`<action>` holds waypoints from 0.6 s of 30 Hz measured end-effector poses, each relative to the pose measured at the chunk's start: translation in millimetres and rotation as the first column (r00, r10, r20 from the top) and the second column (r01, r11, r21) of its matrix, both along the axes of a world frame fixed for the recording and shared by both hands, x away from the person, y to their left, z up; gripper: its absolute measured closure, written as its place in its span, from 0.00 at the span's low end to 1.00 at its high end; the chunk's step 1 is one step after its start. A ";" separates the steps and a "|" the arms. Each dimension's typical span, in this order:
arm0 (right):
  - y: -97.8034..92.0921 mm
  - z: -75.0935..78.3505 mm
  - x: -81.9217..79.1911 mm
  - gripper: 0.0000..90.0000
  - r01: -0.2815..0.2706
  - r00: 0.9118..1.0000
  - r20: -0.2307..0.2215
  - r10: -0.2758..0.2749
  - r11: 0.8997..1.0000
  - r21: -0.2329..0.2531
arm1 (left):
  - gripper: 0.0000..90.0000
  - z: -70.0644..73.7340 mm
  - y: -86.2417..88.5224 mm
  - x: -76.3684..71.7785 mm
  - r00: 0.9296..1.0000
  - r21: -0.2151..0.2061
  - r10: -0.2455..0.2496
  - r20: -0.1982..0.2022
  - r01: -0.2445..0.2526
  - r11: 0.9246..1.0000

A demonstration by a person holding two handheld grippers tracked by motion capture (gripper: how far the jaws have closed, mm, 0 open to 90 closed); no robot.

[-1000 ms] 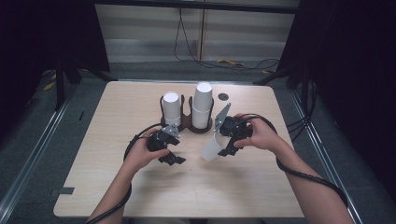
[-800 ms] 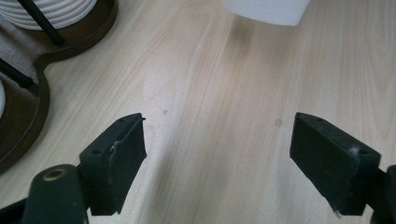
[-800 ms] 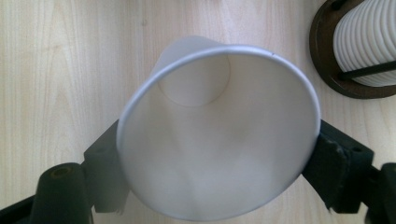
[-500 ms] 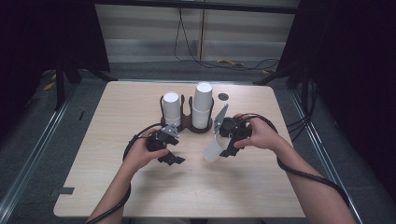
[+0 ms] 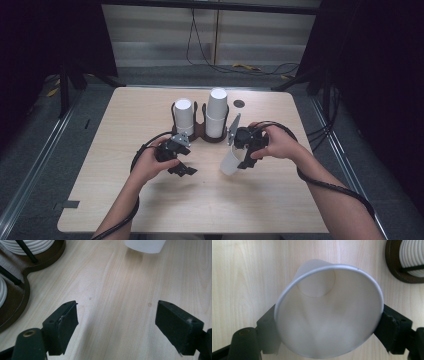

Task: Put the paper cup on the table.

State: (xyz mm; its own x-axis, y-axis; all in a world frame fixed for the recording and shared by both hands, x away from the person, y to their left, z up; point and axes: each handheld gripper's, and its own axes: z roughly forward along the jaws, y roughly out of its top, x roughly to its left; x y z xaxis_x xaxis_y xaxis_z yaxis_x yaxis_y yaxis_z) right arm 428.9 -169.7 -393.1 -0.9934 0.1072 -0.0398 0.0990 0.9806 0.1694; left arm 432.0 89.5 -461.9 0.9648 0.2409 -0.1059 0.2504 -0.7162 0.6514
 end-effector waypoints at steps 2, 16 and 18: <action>0.7 -1.2 0.2 0.21 -0.019 1.000 0.005 0.019 1.000 -0.016 | 0.20 0.1 -0.1 0.2 1.000 0.000 -0.004 0.001 0.004 1.000; 8.9 -5.7 -1.3 0.21 -0.050 0.998 0.030 0.055 0.989 -0.141 | 0.20 0.0 -0.1 -0.1 1.000 -0.001 -0.001 0.000 0.001 1.000; 9.9 -7.2 -1.5 0.21 -0.063 0.997 0.034 0.069 0.986 -0.157 | 0.20 0.0 -0.3 0.4 1.000 0.001 -0.004 0.000 0.004 1.000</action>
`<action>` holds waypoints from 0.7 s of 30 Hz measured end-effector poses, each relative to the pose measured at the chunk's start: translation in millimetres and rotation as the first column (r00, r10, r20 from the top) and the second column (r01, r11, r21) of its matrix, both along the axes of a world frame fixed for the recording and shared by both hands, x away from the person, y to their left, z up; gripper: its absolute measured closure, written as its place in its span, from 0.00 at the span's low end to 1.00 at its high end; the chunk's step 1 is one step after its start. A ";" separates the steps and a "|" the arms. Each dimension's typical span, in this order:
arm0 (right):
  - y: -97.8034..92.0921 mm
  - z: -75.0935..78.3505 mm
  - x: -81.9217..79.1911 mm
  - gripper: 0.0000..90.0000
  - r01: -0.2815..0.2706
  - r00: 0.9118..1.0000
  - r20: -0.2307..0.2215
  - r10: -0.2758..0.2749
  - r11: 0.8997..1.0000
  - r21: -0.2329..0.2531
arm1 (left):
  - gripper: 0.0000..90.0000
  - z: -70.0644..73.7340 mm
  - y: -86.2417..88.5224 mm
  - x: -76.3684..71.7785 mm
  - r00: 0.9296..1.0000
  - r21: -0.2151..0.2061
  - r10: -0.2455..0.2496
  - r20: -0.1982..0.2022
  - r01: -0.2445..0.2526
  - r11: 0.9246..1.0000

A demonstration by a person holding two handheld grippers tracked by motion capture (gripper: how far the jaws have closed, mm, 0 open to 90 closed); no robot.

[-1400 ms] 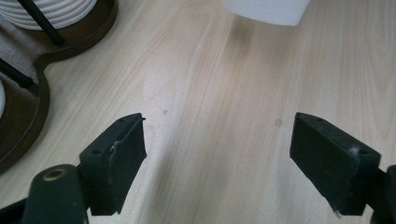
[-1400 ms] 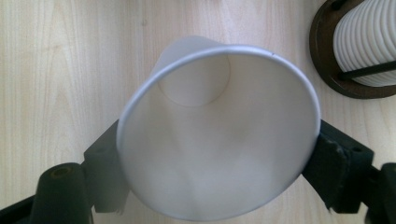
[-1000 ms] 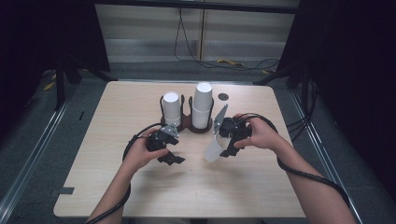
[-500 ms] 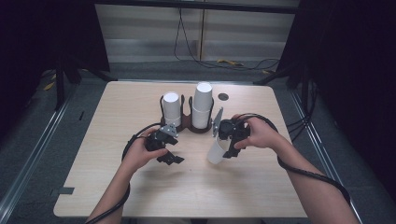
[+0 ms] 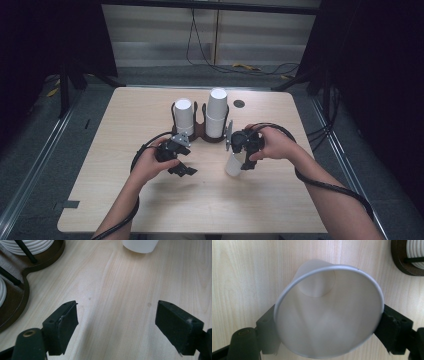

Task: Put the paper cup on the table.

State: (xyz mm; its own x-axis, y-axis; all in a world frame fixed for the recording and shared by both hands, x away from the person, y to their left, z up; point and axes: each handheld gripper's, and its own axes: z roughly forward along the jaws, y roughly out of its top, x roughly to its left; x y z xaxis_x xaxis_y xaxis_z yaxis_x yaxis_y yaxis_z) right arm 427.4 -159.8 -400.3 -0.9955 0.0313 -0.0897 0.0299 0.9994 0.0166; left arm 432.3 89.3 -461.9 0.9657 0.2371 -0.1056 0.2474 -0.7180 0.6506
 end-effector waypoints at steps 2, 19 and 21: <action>1.1 -1.5 -0.5 0.21 -0.009 1.000 0.003 0.009 1.000 -0.007 | 0.20 -0.1 -0.7 0.3 1.000 -0.005 0.000 0.002 0.000 1.000; 5.9 -5.9 -0.2 0.17 -0.023 1.000 -0.014 0.022 1.000 -0.017 | 0.20 -3.4 -0.2 -1.1 1.000 -0.001 0.008 -0.007 -0.008 1.000; 4.2 -5.6 -0.8 0.17 -0.012 1.000 -0.015 0.012 1.000 -0.011 | 0.20 -3.6 -0.3 -1.6 1.000 -0.002 0.009 -0.006 -0.009 1.000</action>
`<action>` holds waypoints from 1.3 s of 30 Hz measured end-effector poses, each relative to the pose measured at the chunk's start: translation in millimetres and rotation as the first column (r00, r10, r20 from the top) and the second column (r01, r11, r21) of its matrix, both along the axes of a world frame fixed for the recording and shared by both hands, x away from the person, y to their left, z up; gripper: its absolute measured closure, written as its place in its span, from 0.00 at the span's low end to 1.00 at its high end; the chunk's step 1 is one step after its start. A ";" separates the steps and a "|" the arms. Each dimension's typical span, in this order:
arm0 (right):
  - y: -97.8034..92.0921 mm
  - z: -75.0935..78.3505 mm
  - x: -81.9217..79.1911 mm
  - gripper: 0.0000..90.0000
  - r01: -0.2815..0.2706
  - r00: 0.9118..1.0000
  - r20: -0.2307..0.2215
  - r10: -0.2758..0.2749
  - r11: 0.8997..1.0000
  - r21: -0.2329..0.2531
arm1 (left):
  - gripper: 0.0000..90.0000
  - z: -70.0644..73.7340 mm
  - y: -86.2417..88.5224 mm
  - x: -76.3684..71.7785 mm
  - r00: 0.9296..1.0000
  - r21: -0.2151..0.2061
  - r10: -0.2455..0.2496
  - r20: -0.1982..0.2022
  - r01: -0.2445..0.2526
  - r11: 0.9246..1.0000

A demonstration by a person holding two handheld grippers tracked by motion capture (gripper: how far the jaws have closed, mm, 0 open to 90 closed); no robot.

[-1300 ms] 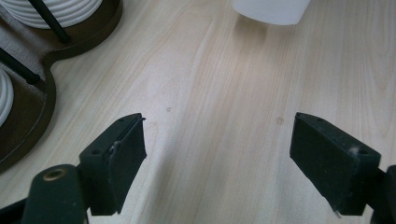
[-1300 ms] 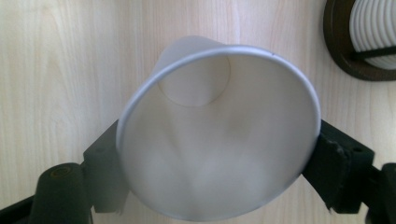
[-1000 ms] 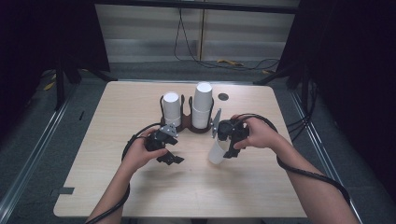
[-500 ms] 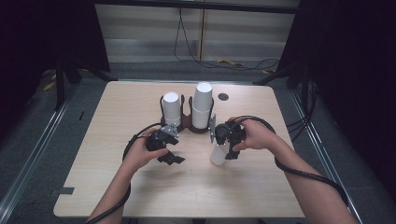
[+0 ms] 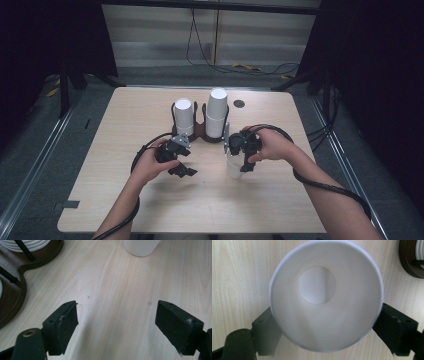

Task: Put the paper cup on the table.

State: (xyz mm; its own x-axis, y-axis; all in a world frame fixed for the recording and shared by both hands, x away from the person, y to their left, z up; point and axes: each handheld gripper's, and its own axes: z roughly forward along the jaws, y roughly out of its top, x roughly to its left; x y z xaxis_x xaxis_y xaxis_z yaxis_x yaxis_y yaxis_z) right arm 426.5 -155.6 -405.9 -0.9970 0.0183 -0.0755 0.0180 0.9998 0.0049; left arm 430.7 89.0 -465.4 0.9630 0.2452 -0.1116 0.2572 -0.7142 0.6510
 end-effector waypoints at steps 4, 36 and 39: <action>-4.6 2.4 -1.1 0.15 0.025 1.000 -0.013 -0.025 0.999 0.034 | 0.20 1.5 -1.4 -1.2 1.000 -0.004 -0.001 -0.001 0.001 1.000; -86.1 -5.5 -15.9 0.15 0.224 0.974 -0.093 -0.205 0.843 0.489 | 0.20 3.9 3.3 -6.1 1.000 0.010 0.003 0.002 -0.003 1.000; -92.5 -9.7 -19.9 0.15 0.238 0.971 -0.100 -0.218 0.827 0.509 | 0.20 3.3 4.5 -6.3 1.000 0.012 0.007 0.002 -0.007 1.000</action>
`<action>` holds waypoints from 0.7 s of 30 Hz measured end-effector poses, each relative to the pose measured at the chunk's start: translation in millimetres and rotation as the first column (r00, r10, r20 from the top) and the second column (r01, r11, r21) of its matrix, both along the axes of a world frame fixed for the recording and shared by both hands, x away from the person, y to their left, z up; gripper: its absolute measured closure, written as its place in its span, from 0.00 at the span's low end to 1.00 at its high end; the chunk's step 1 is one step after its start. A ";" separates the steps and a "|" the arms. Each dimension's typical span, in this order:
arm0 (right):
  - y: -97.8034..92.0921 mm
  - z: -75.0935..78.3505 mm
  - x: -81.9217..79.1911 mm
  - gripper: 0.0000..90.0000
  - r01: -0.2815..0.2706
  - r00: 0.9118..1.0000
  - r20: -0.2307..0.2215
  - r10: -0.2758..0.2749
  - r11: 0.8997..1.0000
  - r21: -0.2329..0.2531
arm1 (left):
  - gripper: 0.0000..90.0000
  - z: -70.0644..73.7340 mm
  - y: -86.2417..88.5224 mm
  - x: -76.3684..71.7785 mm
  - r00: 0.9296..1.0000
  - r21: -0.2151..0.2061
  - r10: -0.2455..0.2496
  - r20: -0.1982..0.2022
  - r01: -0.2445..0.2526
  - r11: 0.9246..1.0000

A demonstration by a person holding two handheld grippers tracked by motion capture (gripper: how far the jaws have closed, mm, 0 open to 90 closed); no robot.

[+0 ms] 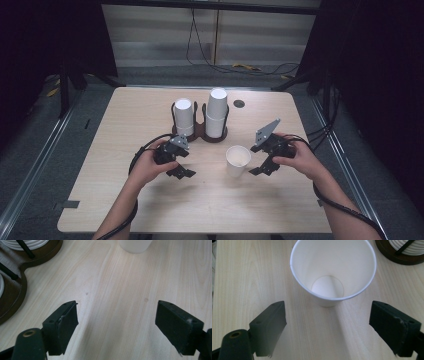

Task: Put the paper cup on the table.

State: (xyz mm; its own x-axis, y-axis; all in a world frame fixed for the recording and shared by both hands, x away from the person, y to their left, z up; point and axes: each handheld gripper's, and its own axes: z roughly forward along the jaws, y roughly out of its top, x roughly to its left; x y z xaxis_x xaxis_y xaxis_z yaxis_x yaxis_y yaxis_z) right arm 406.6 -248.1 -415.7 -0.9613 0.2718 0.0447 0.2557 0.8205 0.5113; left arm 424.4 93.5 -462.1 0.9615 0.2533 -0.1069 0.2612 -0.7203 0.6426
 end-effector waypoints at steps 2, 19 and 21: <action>-3.3 -3.5 -2.1 0.15 0.004 1.000 0.003 -0.004 1.000 0.012 | 0.20 -0.4 0.5 0.1 1.000 -0.007 0.008 0.000 -0.008 1.000; -35.2 -28.7 -14.3 0.15 0.099 0.995 0.009 -0.100 0.994 0.056 | 0.20 -1.1 1.4 0.6 1.000 -0.004 0.001 0.000 -0.001 1.000; -39.2 -31.4 -15.2 0.15 0.109 0.994 0.014 -0.110 0.992 0.065 | 0.20 -1.5 1.4 0.7 1.000 0.002 0.001 -0.001 -0.001 1.000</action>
State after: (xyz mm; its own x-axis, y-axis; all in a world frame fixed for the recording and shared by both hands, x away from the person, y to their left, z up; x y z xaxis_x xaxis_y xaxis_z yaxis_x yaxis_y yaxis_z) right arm 391.4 -287.4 -447.0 -0.9266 0.3727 0.0494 0.3332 0.7532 0.5672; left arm 425.1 94.9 -463.6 0.9611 0.2543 -0.1074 0.2625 -0.7213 0.6409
